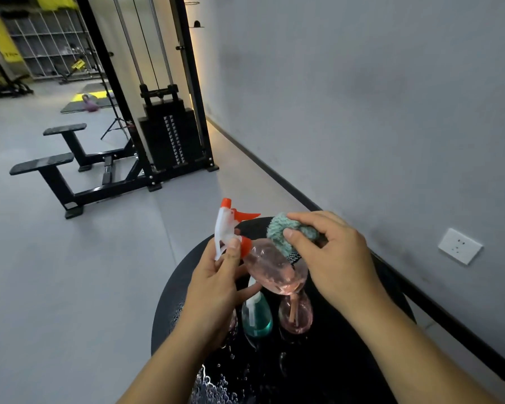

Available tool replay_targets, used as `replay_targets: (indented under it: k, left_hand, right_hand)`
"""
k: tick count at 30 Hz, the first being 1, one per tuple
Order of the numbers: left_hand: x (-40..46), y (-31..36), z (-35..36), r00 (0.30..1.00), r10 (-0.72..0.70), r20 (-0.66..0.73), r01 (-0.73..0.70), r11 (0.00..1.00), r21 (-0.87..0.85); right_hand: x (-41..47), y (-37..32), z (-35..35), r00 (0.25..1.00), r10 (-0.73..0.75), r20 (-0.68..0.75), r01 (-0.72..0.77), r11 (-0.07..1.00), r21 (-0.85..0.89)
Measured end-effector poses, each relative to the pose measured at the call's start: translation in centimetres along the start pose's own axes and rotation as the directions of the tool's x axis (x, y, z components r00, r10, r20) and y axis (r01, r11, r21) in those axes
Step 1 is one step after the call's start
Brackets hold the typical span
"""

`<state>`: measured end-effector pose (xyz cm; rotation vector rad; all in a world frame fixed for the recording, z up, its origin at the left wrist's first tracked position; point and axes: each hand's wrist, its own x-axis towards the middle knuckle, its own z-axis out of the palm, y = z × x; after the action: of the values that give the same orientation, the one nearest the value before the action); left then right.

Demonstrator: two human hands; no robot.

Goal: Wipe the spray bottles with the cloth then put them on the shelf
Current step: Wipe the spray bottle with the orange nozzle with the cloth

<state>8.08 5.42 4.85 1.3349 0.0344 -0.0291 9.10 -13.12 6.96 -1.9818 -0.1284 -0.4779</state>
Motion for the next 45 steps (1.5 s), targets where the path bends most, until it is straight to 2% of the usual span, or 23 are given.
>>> replay_targets:
  k: [4,6,10,14,19,24,26,30,36,41,45]
  left_hand:
    - [0.2,-0.3,-0.6,0.998,0.031,-0.054,-0.03,0.999,0.011]
    - [0.1,-0.3,-0.9,0.996,0.033,-0.078,-0.032,0.999,0.017]
    - [0.0,-0.1,-1.1,0.99,0.077,-0.115,-0.075,0.997,0.015]
    - [-0.2,-0.1,-0.9,0.993,0.072,-0.097,-0.07,0.997,0.029]
    - [-0.5,-0.3,-0.3,0.993,0.105,-0.06,-0.099,0.991,0.09]
    - [-0.4,-0.1,0.0,0.991,0.124,-0.042,-0.119,0.986,0.115]
    - [-0.4,0.0,0.2,0.992,0.121,-0.047,-0.115,0.987,0.112]
    - [-0.4,0.1,0.6,0.993,0.11,-0.037,-0.105,0.988,0.117]
    - [-0.4,0.1,0.9,0.992,0.12,-0.046,-0.114,0.987,0.11]
    - [-0.6,-0.5,1.6,0.997,0.062,-0.047,-0.06,0.997,0.057]
    - [-0.3,-0.3,1.2,0.994,0.089,-0.071,-0.085,0.995,0.055]
  right_hand:
    - [0.0,-0.7,1.7,0.981,-0.009,0.195,0.038,0.989,-0.145]
    - [-0.1,-1.1,2.1,0.977,-0.007,0.213,0.056,0.974,-0.221]
    - [-0.2,-1.4,2.2,0.987,0.013,0.16,0.03,0.964,-0.264]
    - [-0.3,-0.9,1.7,0.989,0.108,0.102,-0.089,0.981,-0.175]
    - [-1.1,-1.3,2.1,0.978,0.064,0.2,-0.021,0.978,-0.208]
    - [-0.3,-0.3,0.8,0.984,0.151,0.094,-0.137,0.981,-0.138]
    - [-0.3,-0.2,0.8,0.988,0.131,0.076,-0.12,0.984,-0.132]
    - [-0.9,-0.6,1.4,0.987,0.085,0.137,-0.068,0.99,-0.122]
    - [-0.5,0.6,0.0,0.988,0.146,0.044,-0.14,0.982,-0.125]
    - [-1.6,-0.4,0.8,0.994,0.051,0.1,-0.037,0.99,-0.134]
    - [-0.4,1.2,-0.6,0.983,0.178,0.042,-0.172,0.978,-0.12]
